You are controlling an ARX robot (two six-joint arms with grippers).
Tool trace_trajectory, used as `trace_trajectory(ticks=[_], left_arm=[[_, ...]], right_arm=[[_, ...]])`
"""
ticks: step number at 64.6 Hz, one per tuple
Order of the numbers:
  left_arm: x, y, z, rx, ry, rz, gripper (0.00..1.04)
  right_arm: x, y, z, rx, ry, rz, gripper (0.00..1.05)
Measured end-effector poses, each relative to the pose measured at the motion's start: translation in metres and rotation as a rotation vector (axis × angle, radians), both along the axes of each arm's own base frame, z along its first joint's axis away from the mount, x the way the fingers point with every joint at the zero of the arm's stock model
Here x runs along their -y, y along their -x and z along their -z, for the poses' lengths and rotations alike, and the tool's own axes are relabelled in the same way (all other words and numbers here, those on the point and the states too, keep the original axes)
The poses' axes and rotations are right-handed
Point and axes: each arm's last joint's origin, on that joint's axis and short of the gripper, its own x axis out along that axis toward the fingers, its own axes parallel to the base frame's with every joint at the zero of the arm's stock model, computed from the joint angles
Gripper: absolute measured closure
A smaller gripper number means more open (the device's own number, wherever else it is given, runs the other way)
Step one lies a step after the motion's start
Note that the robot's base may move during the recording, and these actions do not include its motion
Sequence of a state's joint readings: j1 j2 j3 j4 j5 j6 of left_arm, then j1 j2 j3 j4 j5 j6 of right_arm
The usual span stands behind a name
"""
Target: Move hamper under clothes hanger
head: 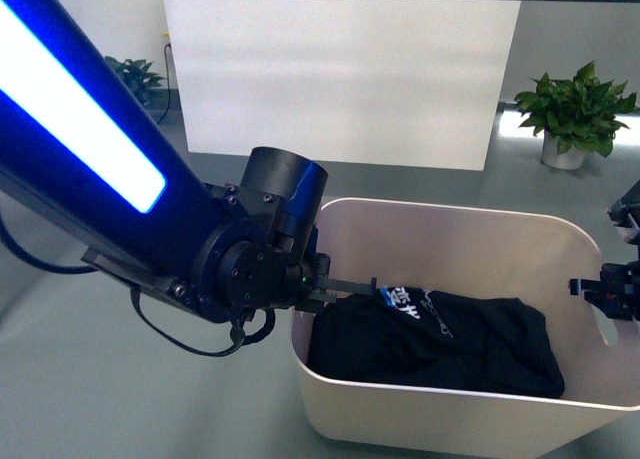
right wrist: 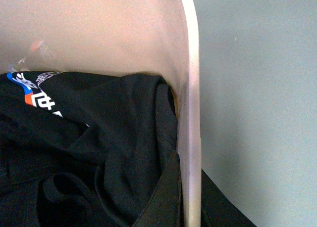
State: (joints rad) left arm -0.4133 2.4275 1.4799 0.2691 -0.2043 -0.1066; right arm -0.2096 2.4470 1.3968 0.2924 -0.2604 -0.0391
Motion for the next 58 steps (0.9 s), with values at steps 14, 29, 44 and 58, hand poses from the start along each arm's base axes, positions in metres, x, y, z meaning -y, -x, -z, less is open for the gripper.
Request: trace_trajectory(ticks=[14, 29, 44, 58], left_arm=[[0.003, -0.021, 0.004, -0.017, -0.014, -0.010, 1.01], [0.004, -0.040, -0.011, 0.001, 0.000, -0.027, 1.01], [-0.006, -0.046, 0.017, -0.129, -0.004, -0.081, 1.01], [-0.012, -0.052, 0.027, -0.161, -0.002, -0.106, 0.95]], right_arm=[[-0.001, -0.025, 0.012, -0.053, 0.014, 0.010, 1.02], [-0.003, -0.050, 0.000, -0.058, 0.032, 0.013, 1.02], [-0.016, -0.058, 0.020, -0.145, 0.059, 0.003, 1.02], [-0.022, -0.065, 0.028, -0.169, 0.084, 0.001, 1.02]])
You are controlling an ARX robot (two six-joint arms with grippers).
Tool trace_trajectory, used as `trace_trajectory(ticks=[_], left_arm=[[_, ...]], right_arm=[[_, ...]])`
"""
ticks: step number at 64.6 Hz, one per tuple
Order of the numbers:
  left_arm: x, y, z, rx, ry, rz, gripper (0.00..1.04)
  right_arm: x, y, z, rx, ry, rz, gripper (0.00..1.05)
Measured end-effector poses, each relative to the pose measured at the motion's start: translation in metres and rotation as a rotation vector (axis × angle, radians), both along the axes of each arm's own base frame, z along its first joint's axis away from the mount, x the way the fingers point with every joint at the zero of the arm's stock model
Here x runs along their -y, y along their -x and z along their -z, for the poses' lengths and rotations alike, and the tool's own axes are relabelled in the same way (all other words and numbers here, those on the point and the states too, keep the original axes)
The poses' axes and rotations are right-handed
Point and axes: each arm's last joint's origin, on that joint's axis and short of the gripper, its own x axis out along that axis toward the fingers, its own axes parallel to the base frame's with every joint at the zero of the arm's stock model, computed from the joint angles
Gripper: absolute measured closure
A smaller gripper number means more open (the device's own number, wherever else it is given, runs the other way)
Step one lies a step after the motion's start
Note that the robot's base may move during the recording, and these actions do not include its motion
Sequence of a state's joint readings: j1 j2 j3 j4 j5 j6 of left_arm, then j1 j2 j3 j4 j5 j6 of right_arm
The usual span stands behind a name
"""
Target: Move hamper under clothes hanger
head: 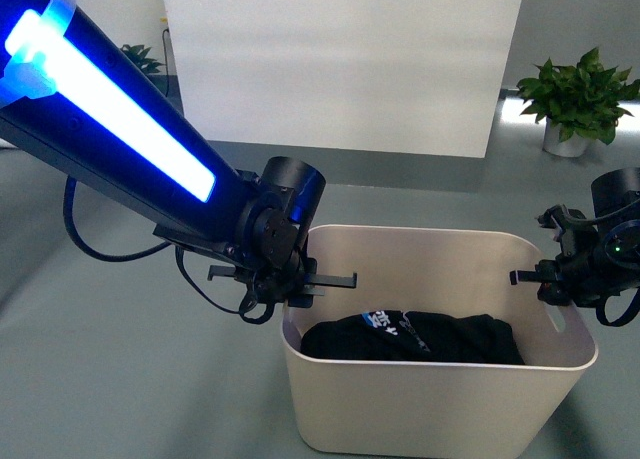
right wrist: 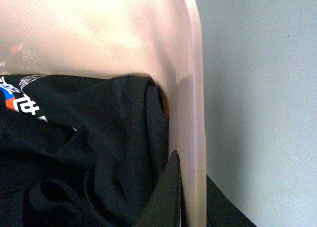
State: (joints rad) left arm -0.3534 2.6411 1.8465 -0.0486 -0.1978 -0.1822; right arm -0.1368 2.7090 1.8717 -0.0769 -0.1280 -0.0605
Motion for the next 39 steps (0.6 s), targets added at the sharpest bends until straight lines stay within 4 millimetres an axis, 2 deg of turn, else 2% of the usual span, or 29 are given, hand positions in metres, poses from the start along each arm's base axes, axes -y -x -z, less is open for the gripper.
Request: trace_trajectory(ticks=[6, 12, 17, 20, 28, 35, 39], left_arm=[[0.000, -0.005, -0.007, 0.024, 0.010, -0.003, 0.74], [0.000, -0.006, -0.007, 0.035, 0.012, -0.005, 0.61], [0.000, -0.004, -0.006, 0.054, 0.018, -0.003, 0.43], [0.000, -0.002, -0.008, 0.060, 0.016, 0.000, 0.36], [0.002, 0.002, -0.017, 0.106, -0.004, 0.012, 0.20], [0.004, 0.008, -0.037, 0.173, 0.003, 0.032, 0.05], [0.005, 0.012, -0.047, 0.205, 0.009, 0.039, 0.06]], right_arm=[[0.000, -0.001, -0.001, 0.015, 0.019, 0.004, 0.83], [0.000, -0.002, -0.001, 0.035, 0.025, 0.008, 0.70], [-0.001, 0.001, 0.000, 0.051, 0.025, 0.010, 0.53], [-0.002, 0.004, -0.001, 0.058, 0.017, 0.010, 0.46], [-0.004, 0.010, -0.009, 0.088, -0.002, 0.003, 0.30], [-0.005, 0.016, -0.031, 0.150, -0.023, -0.004, 0.14], [-0.006, 0.019, -0.043, 0.187, -0.028, -0.008, 0.08]])
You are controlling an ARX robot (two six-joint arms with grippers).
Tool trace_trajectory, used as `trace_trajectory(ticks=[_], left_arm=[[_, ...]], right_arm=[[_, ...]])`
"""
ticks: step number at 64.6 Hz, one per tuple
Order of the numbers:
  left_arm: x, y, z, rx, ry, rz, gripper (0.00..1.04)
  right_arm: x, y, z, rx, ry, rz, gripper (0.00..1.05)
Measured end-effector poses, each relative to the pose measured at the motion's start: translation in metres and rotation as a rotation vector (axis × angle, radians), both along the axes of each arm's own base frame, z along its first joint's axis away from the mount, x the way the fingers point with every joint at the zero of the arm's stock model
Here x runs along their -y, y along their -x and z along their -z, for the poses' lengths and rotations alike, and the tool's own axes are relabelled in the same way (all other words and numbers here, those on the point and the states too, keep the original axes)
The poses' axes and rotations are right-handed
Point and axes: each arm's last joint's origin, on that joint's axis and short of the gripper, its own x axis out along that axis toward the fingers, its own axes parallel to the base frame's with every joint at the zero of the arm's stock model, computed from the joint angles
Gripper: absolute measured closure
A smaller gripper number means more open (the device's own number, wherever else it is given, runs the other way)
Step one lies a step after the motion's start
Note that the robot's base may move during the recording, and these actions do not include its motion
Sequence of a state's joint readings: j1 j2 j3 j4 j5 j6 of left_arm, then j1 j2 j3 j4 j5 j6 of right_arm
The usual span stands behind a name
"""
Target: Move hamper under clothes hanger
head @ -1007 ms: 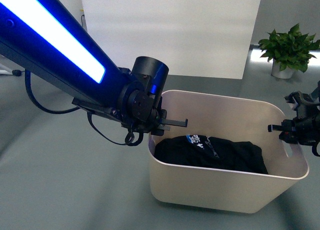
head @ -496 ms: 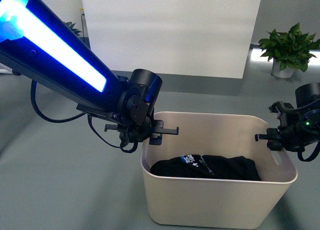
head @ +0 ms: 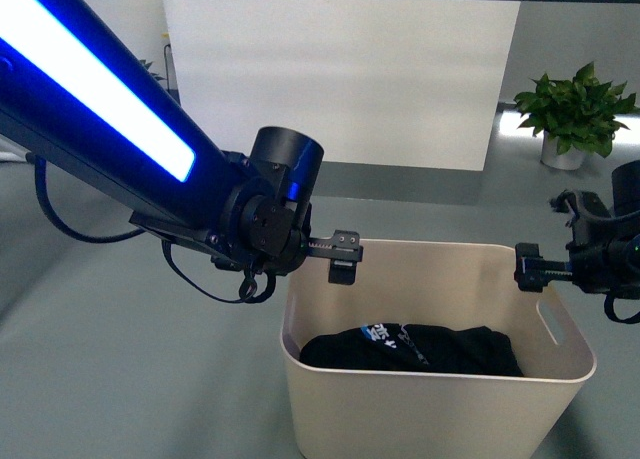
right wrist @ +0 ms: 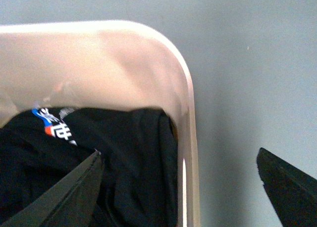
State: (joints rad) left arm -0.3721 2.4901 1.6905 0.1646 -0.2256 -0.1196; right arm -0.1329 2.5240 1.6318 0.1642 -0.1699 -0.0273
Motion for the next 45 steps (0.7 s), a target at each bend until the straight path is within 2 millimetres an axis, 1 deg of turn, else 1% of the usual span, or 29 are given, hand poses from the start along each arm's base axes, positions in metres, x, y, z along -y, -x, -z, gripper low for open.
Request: trace_trajectory(ticks=[2, 7, 9, 14, 15, 20, 27, 29, 30, 32, 34, 37, 38, 42, 44, 45], left_arm=[[0.001, 0.003, -0.009, 0.023, 0.006, 0.007, 0.07], [0.002, 0.007, -0.024, 0.053, 0.021, 0.022, 0.07], [0.002, 0.010, -0.033, 0.074, 0.029, 0.026, 0.07], [0.003, 0.015, -0.049, 0.107, 0.044, 0.033, 0.07], [0.002, 0.017, -0.055, 0.119, 0.051, 0.036, 0.07], [0.001, 0.023, -0.070, 0.155, 0.073, 0.043, 0.07], [-0.005, 0.045, -0.108, 0.261, 0.118, 0.062, 0.07], [-0.006, 0.049, -0.114, 0.282, 0.117, 0.062, 0.07], [-0.008, 0.053, -0.119, 0.324, 0.103, 0.044, 0.09], [-0.011, 0.059, -0.122, 0.362, 0.097, 0.019, 0.12], [-0.020, 0.071, -0.132, 0.483, 0.090, -0.055, 0.20], [-0.027, 0.082, -0.137, 0.541, 0.098, -0.071, 0.25], [-0.033, 0.090, -0.139, 0.574, 0.107, -0.076, 0.28], [-0.045, 0.106, -0.144, 0.624, 0.118, -0.080, 0.36], [-0.059, 0.121, -0.146, 0.654, 0.121, -0.087, 0.43], [-0.062, 0.124, -0.146, 0.659, 0.122, -0.088, 0.45]], right_arm=[[-0.001, 0.002, -0.009, 0.026, -0.008, -0.002, 0.06], [-0.001, 0.007, -0.026, 0.070, -0.012, -0.007, 0.08], [-0.002, 0.009, -0.035, 0.096, -0.017, -0.010, 0.08], [-0.001, 0.015, -0.050, 0.135, -0.024, -0.009, 0.08], [-0.001, 0.017, -0.056, 0.153, -0.025, -0.008, 0.08], [0.000, 0.023, -0.068, 0.196, -0.028, -0.005, 0.08], [0.007, 0.046, -0.102, 0.331, -0.027, 0.020, 0.08], [0.008, 0.050, -0.107, 0.355, -0.022, 0.023, 0.08], [0.009, 0.055, -0.112, 0.379, -0.018, 0.025, 0.08], [0.010, 0.059, -0.118, 0.404, -0.014, 0.028, 0.08], [0.011, 0.065, -0.127, 0.440, -0.007, 0.030, 0.08], [0.011, 0.068, -0.133, 0.476, 0.005, 0.038, 0.09], [0.011, 0.071, -0.138, 0.526, 0.025, 0.049, 0.12], [0.010, 0.079, -0.143, 0.620, 0.056, 0.070, 0.19], [0.007, 0.092, -0.143, 0.681, 0.073, 0.075, 0.26], [0.005, 0.096, -0.142, 0.691, 0.075, 0.075, 0.28]])
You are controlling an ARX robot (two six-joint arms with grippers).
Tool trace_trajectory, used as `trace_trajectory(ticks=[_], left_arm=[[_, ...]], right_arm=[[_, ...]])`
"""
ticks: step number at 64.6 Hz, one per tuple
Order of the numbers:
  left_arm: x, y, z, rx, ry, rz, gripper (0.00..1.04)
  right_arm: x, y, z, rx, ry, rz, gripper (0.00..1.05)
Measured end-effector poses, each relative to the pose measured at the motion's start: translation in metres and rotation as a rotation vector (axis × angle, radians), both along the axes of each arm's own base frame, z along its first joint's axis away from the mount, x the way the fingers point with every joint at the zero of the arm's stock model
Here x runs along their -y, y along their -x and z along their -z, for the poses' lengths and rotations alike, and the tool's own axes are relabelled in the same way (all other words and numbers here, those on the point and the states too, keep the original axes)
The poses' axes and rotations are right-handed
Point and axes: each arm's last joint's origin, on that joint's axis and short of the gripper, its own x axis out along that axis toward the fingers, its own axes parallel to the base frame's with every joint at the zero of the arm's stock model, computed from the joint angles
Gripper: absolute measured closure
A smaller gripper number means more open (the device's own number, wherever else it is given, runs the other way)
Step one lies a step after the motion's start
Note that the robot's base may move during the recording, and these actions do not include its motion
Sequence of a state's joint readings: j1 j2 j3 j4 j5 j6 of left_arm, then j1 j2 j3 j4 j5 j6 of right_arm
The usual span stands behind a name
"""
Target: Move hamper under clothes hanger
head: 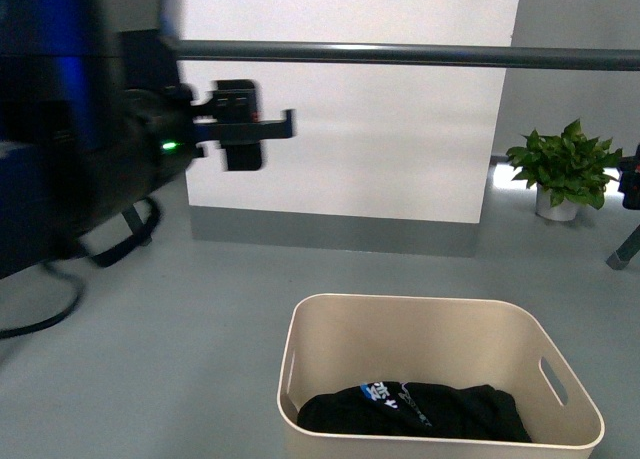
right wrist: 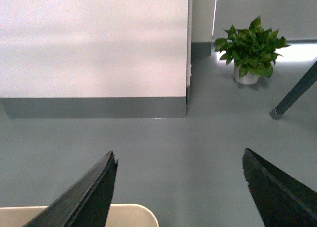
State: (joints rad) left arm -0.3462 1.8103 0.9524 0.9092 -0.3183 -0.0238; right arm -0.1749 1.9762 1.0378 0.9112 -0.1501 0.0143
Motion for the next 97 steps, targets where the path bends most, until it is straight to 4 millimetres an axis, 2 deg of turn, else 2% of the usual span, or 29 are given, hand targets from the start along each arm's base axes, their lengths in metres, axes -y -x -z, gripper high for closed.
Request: trace_trajectory(ticks=[7, 14, 18, 25, 41, 57, 74, 97], left_arm=[[-0.041, 0.043, 0.020, -0.033, -0.018, -0.032, 0.70], [-0.056, 0.068, 0.033, -0.066, -0.028, -0.025, 0.86], [-0.068, 0.089, 0.036, -0.061, -0.028, -0.017, 1.02], [-0.080, 0.111, 0.038, -0.055, -0.028, -0.022, 1.01], [-0.097, 0.148, 0.044, -0.056, -0.029, -0.026, 1.01], [-0.107, 0.175, 0.058, -0.071, -0.031, -0.022, 1.01], [-0.120, 0.196, 0.056, -0.061, -0.032, -0.027, 1.01], [-0.121, 0.217, 0.055, -0.059, -0.033, -0.025, 1.01]], right_arm=[[-0.022, 0.049, 0.009, 0.031, 0.014, -0.017, 0.53], [-0.034, 0.076, 0.015, 0.039, 0.017, -0.032, 0.69], [-0.039, 0.101, 0.021, 0.015, 0.014, -0.023, 0.84], [-0.044, 0.129, 0.021, 0.011, 0.015, -0.013, 1.03], [-0.055, 0.171, 0.020, 0.014, 0.017, -0.022, 1.03], [-0.067, 0.203, 0.020, 0.011, 0.018, -0.027, 1.03], [-0.067, 0.229, 0.020, 0.008, 0.018, -0.024, 1.03], [-0.067, 0.253, 0.019, 0.012, 0.018, -0.024, 1.03]])
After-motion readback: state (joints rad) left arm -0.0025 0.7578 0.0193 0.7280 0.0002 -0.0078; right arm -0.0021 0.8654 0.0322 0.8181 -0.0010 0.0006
